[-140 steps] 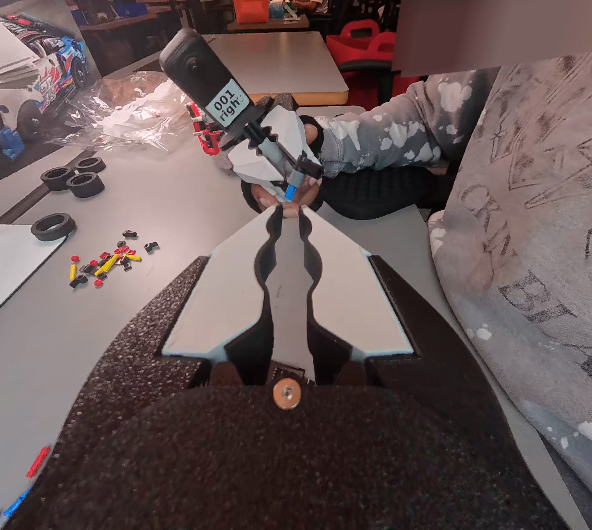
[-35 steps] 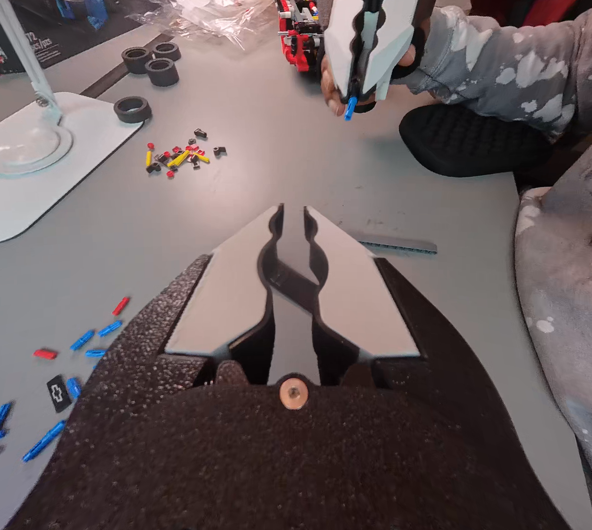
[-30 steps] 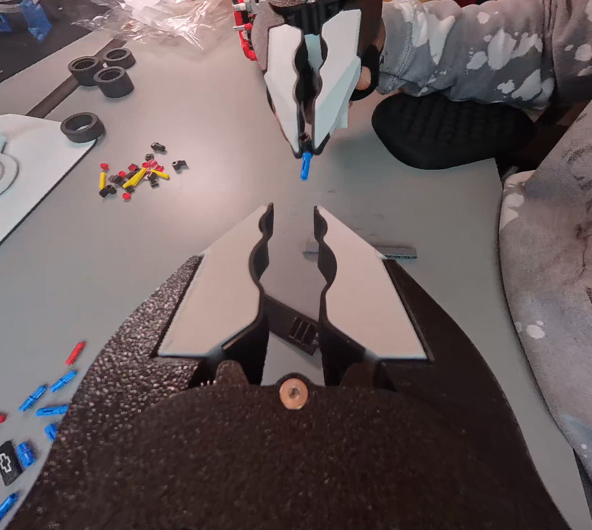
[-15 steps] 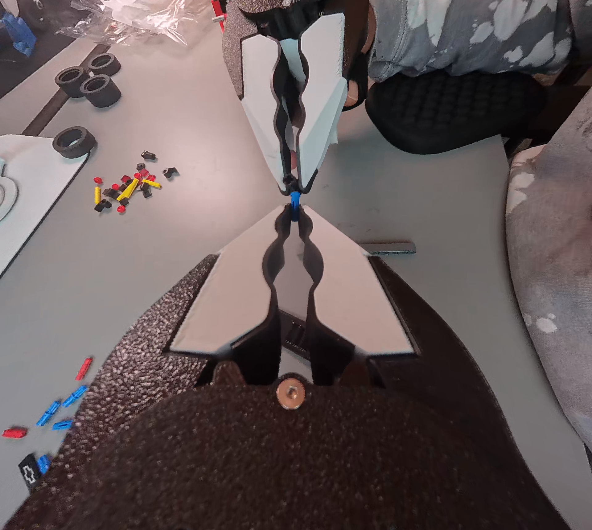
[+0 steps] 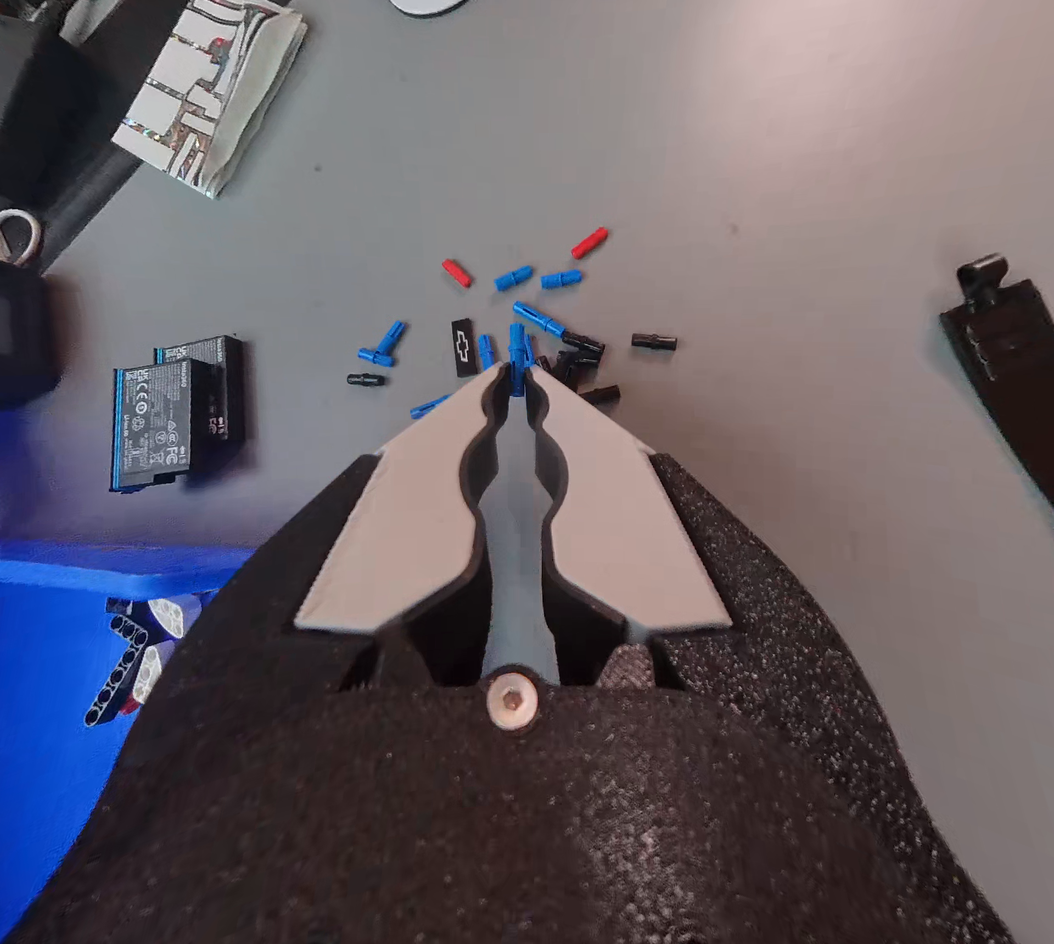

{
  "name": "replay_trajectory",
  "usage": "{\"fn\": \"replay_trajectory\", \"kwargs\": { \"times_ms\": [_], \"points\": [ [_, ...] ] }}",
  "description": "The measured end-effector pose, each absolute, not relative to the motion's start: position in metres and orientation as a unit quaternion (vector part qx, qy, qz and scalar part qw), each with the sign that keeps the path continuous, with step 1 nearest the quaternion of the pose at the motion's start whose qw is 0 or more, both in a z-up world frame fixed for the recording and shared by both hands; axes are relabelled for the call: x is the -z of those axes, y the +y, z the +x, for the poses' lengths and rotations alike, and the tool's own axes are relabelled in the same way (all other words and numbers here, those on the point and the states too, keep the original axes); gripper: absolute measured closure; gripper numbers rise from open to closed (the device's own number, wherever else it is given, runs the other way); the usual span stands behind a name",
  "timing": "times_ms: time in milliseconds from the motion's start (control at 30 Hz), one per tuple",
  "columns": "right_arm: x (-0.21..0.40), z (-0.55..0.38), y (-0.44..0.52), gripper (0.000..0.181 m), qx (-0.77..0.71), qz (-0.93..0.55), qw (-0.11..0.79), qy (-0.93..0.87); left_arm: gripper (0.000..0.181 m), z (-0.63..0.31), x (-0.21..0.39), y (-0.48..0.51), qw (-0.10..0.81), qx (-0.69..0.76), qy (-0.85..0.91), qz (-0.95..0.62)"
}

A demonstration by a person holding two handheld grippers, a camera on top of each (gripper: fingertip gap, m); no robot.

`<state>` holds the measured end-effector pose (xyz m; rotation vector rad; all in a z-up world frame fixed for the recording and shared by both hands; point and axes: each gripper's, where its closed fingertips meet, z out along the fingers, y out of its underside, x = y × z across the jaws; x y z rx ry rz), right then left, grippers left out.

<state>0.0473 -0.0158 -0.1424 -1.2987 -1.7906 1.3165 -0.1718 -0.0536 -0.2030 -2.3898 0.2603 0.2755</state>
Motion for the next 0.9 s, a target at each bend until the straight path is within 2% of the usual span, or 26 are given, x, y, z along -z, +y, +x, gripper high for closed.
{"fn": "replay_trajectory", "kwargs": {
  "times_ms": [33,167,267,400,567,733,900],
  "points": [
    [0.145,0.047,-0.017,0.175,-0.489,-0.487,0.278,-0.668,0.177,-0.172,0.208,-0.054,0.346,-0.110,0.103,-0.926],
    [0.152,0.043,-0.013,0.175,-0.481,-0.500,0.284,-0.662,0.162,-0.170,0.209,-0.050,0.346,-0.119,0.105,-0.924],
    [0.157,0.040,-0.003,0.175,-0.465,-0.516,0.298,-0.654,0.162,-0.147,0.192,-0.042,0.395,-0.077,0.124,-0.907],
    [0.172,0.032,0.029,0.174,-0.391,-0.562,0.342,-0.643,0.156,-0.104,0.183,-0.040,0.433,0.011,0.154,-0.888],
    [0.197,0.027,0.094,0.174,-0.221,-0.632,0.401,-0.626,0.146,-0.060,0.183,-0.043,0.444,0.104,0.179,-0.872],
    [0.207,0.016,0.135,0.174,-0.170,-0.676,0.386,-0.604,0.134,-0.049,0.179,-0.040,0.468,0.130,0.176,-0.856],
    [0.208,0.012,0.139,0.159,-0.164,-0.667,0.388,-0.614,0.128,-0.049,0.181,-0.042,0.468,0.126,0.178,-0.856]
  ]
}}
